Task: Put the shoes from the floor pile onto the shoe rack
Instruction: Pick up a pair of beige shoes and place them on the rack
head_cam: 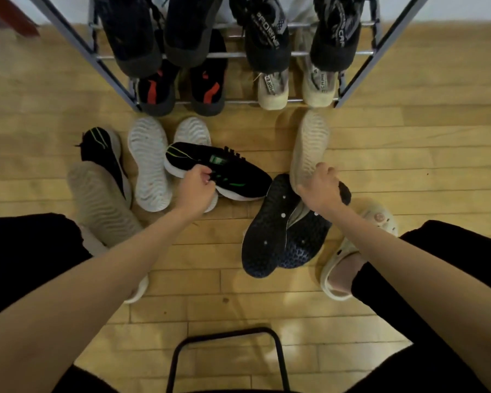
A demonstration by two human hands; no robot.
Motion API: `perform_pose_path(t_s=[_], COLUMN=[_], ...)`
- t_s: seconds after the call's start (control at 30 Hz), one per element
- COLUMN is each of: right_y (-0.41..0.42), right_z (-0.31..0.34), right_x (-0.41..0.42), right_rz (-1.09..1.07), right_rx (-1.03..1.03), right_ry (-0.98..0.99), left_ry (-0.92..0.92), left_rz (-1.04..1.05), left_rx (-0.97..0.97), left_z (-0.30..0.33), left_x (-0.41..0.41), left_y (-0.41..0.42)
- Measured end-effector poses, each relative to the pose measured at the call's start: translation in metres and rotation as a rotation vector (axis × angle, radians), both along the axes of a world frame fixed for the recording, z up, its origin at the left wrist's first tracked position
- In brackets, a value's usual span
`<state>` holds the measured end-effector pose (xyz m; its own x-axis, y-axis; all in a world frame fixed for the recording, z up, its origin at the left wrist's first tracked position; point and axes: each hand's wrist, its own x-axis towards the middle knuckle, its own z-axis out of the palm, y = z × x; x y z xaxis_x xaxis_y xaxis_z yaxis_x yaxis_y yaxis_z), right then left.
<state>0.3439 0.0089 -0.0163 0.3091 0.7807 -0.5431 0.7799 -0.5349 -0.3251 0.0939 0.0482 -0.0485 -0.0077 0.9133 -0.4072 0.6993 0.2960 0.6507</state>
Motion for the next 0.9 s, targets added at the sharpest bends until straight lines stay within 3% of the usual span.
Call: perform_pose_path(t_s=[0.1, 0.23, 0.43, 0.57, 0.73, 0.9], right_y=[0.001, 0.012, 0.026, 0.029, 0.01, -0.004], right_z=[-0.008, -0.021, -0.038, -0.034, -0.014, 0.001], right_x=[-0.008, -0.01, -0.014, -0.025, -0.066, -0.121], right_rz=[-0.068, -0.227, -0.46, -0.54, -0.288, -0.05], right_rx=[-0.08, -0.033, -0.058, 0.082, 0.341, 0.464], right_ry=[0.023, 0.072, 0.015, -0.002, -0.037, 0.14], left_ry=[0.049, 0.098, 0.09, 0.058, 0.131, 0.297], left_rz=[0.002, -0.002, 0.004, 0.008, -0.014, 0.03], left_rx=[-0.053, -0.096, -0.128, -0.151, -0.122, -0.013], left_z=[-0.014, -0.021, -0.022, -0.019, -0.014, -0.004], left_x=[-0.017, -0.03, -0.032, -0.026, -0.04, -0.103], left_y=[-0.013, -0.02, -0.02, -0.021, -0.027, -0.02])
